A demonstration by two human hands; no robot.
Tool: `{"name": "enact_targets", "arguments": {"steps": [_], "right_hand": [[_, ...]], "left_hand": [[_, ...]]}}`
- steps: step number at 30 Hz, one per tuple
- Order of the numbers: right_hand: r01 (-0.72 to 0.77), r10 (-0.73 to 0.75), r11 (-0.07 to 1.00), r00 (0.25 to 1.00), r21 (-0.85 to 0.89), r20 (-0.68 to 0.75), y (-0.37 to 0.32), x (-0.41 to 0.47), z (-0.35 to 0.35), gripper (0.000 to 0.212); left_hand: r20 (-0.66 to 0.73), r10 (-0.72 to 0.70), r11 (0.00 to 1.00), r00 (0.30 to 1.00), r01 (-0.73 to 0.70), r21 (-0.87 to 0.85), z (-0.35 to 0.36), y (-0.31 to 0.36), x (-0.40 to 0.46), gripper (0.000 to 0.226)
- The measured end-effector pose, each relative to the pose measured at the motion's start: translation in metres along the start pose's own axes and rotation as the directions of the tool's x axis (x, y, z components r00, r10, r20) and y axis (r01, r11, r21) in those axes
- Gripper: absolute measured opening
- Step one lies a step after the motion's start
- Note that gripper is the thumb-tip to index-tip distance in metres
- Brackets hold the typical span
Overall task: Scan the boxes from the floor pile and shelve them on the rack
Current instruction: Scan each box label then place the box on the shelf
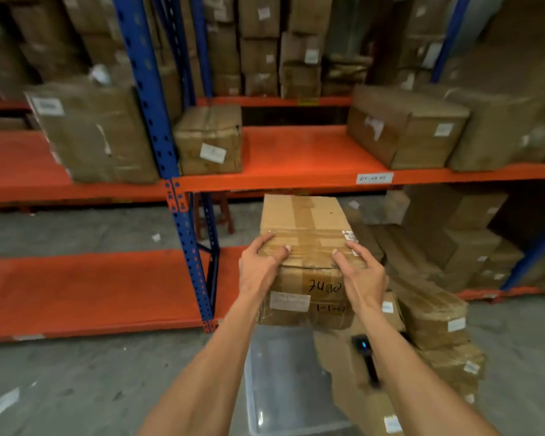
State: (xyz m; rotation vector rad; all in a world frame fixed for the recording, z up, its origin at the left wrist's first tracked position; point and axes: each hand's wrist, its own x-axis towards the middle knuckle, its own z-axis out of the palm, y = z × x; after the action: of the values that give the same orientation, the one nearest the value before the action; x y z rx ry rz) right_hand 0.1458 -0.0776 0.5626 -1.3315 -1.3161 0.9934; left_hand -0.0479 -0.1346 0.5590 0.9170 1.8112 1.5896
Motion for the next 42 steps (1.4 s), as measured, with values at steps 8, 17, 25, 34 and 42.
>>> {"name": "enact_targets", "arguments": {"steps": [8, 17, 25, 34, 42], "right_hand": [[0.241, -0.234, 0.965, 0.969, 0.101, -0.078, -0.137, 0.038, 0.015, 0.038], [0.402, -0.401, 0.897, 0.915, 0.184, -0.045, -0.228, 0.135, 0.091, 0.041], [0.398, -0.417, 0.886, 0.908, 0.237, 0.033, -0.269, 0.206, 0.205, 0.044], [0.331, -0.37, 0.899, 0.924, 0.285, 0.094, -0.294, 0.26, 0.341, 0.041], [0.297, -0.325, 0.91, 0.944, 0.288, 0.055, -0.311, 0.297, 0.409, 0.04]], "left_hand": [[-0.036, 0.257, 0.964, 0.966, -0.259, -0.054, -0.034, 0.142, 0.051, 0.054], [-0.135, 0.415, 0.909, 0.9, -0.416, 0.027, -0.062, 0.226, 0.162, 0.054], [-0.244, 0.409, 0.91, 0.879, -0.411, 0.045, -0.11, 0.245, 0.262, 0.047], [-0.272, 0.401, 0.916, 0.875, -0.392, 0.091, -0.177, 0.236, 0.397, 0.045], [-0.233, 0.435, 0.9, 0.87, -0.424, 0.099, -0.199, 0.24, 0.484, 0.035]]}}
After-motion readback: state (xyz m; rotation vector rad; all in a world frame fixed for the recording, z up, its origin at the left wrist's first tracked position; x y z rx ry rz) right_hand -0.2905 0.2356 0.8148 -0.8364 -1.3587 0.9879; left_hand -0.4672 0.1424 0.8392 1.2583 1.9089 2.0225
